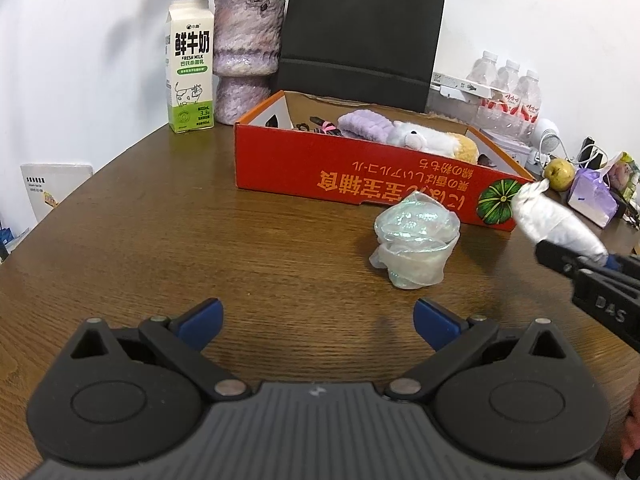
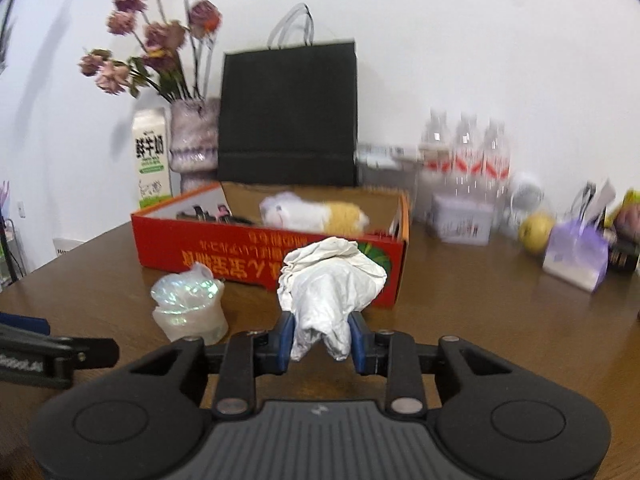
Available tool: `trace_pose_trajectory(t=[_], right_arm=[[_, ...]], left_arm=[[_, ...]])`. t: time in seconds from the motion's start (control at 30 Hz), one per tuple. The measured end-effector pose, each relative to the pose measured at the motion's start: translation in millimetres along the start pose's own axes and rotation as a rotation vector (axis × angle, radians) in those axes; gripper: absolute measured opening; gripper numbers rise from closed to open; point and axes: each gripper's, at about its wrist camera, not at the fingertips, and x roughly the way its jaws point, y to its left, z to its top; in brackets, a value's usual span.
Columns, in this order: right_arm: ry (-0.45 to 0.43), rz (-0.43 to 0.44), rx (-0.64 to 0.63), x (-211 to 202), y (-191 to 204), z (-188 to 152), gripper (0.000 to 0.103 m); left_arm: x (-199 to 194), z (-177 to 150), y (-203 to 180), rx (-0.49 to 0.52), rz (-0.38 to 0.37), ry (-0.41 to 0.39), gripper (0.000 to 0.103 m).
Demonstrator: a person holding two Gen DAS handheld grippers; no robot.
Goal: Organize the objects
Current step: 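Close the right gripper on the white cloth, then lift the white cloth with the right gripper while the left grasps the iridescent cup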
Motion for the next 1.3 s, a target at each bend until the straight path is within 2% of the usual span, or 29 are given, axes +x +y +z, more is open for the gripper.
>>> trace_pose_trajectory(t=[0.3,0.53,0.67,0.9,1.17,1.2,1.27,1.3], right_arm=[[-0.065,-0.009,0.000,-11.6,-12.2,2.2,0.028],[-0.089,-0.020,0.022,-14.5,-27.6,3.4,0.028],[-0.080,-0.015,0.037,-12.4,-35.2,3.0,0.028],[-0.075,0.003,0.047,-11.9,-37.3,1.8,0.028],[-0.063,0.012,0.055,-8.7,-37.3,0.5,0.028],[-0.061,0.012,0.054,-8.3,-36.7,0.1,0.028],[-0.058,0.012,0.052,-7.5,-36.1,-0.4,0.028],[-0.057,0.012,0.052,-7.1,-36.2,-0.7,0.028]], left_arm=[[5.6,7.7,-15.6,0.032,0.006,0.000,0.103],[27.5,19.7,-46.0,0.064,-0.010,0.041,0.103],[40.7,24.8,-62.3,0.078,-0.009,0.054,0.103],[59.4,35.6,-83.6,0.097,0.002,0.026,0.103],[74.2,38.8,-87.6,0.068,0.000,0.027,0.103],[73.5,38.5,-87.1,0.066,-0.009,0.024,0.098],[72.7,38.7,-85.6,0.058,-0.026,0.023,0.079],[72.7,38.9,-84.4,0.053,-0.030,0.025,0.073]])
